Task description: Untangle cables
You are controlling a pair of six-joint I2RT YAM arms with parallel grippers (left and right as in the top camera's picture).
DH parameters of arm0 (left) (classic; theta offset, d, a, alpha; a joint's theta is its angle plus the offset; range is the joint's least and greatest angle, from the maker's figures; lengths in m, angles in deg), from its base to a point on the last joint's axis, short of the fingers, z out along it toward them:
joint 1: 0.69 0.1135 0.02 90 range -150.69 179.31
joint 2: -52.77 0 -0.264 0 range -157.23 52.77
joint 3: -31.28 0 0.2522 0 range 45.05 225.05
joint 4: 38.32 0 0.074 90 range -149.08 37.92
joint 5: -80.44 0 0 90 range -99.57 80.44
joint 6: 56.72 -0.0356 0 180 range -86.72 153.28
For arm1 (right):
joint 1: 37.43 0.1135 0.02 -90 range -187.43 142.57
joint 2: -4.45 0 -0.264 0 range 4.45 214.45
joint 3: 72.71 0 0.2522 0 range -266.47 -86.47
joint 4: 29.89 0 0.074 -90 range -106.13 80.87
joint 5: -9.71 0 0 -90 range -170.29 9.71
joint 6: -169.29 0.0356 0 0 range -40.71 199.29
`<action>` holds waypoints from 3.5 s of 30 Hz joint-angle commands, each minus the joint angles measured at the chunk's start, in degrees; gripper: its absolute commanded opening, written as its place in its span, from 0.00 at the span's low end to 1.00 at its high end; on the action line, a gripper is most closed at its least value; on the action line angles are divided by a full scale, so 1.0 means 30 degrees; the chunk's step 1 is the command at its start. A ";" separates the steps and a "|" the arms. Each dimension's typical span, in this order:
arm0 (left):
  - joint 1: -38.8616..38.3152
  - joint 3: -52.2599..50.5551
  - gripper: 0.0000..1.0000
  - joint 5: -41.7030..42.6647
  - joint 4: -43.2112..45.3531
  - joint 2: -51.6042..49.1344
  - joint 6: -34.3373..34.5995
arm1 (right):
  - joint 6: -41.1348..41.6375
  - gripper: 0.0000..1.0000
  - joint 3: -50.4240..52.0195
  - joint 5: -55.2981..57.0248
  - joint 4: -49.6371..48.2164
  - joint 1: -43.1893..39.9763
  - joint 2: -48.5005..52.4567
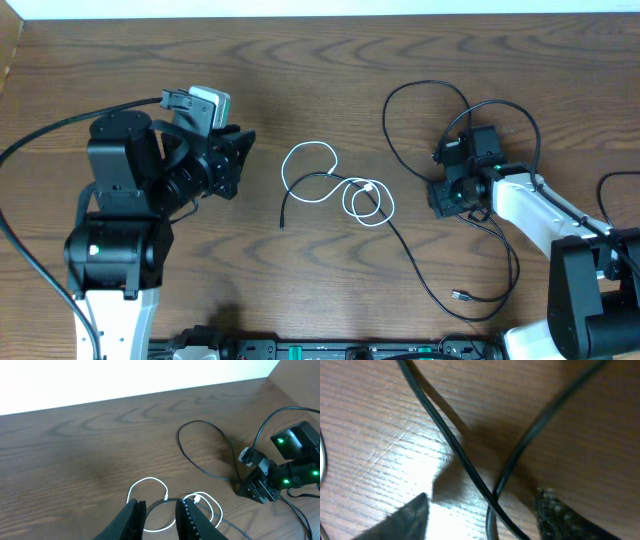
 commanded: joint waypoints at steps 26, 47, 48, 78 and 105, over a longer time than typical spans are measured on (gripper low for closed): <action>0.0058 -0.0022 0.26 -0.0102 -0.0517 0.0954 -0.0423 | 0.1530 0.01 -1.1227 -0.1333 0.9340 0.0007 -0.1887; 0.0058 -0.0022 0.26 -0.0029 -0.0495 0.1005 -0.0015 | 0.1348 0.01 -2.6352 0.1566 1.5125 -0.6841 -0.1960; 0.0058 -0.0022 0.26 -0.0029 -0.0488 0.1005 -0.0022 | 0.1617 0.01 -2.6928 0.1406 1.5125 -0.7570 -0.1960; 0.0058 -0.0022 0.31 -0.0131 -0.0087 0.0947 -0.0044 | 0.9406 0.01 -3.3011 0.5450 1.7748 -1.5220 0.0000; 0.0058 -0.0350 0.31 -0.0765 0.0000 0.0029 -0.0109 | 0.9369 0.01 -2.7773 1.1941 1.5795 -1.7158 0.7439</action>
